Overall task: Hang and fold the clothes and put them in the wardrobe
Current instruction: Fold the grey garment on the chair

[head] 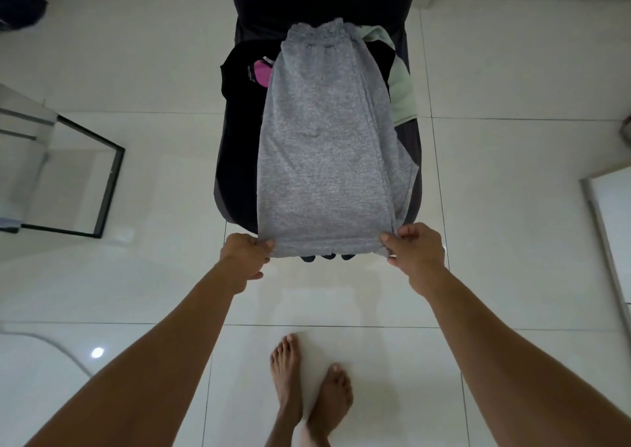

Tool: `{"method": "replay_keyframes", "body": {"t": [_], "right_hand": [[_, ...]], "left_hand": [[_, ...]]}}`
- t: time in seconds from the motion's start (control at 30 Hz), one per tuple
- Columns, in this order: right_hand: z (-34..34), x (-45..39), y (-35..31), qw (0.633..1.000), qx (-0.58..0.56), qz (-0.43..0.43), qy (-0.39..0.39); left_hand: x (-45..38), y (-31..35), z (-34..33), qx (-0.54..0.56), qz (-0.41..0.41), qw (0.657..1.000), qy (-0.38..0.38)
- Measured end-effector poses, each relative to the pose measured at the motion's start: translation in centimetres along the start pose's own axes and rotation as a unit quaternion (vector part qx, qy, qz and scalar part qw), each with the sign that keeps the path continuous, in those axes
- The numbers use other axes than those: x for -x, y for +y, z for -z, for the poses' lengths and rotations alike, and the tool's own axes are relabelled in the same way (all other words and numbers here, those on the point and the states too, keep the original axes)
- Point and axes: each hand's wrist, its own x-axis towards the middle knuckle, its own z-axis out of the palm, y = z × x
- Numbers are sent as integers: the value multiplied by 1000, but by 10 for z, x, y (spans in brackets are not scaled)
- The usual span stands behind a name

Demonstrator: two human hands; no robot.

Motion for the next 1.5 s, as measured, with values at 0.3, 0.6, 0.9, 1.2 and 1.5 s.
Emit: {"method": "replay_keyframes", "body": {"t": [0.3, 0.6, 0.9, 1.2, 1.5], "right_hand": [[6, 15, -5, 972, -153, -138, -116], [48, 70, -68, 984, -96, 27, -147], [91, 76, -181, 943, 18, 153, -295], [62, -3, -287, 930, 142, 316, -121], [-1, -116, -359, 973, 76, 189, -103]], "left_hand": [[15, 4, 11, 160, 83, 978, -103], [90, 57, 48, 161, -86, 982, -47], [122, 161, 97, -59, -255, 959, -110], [58, 264, 97, -21, -352, 936, -11], [-60, 361, 63, 34, -272, 961, 34]]}}
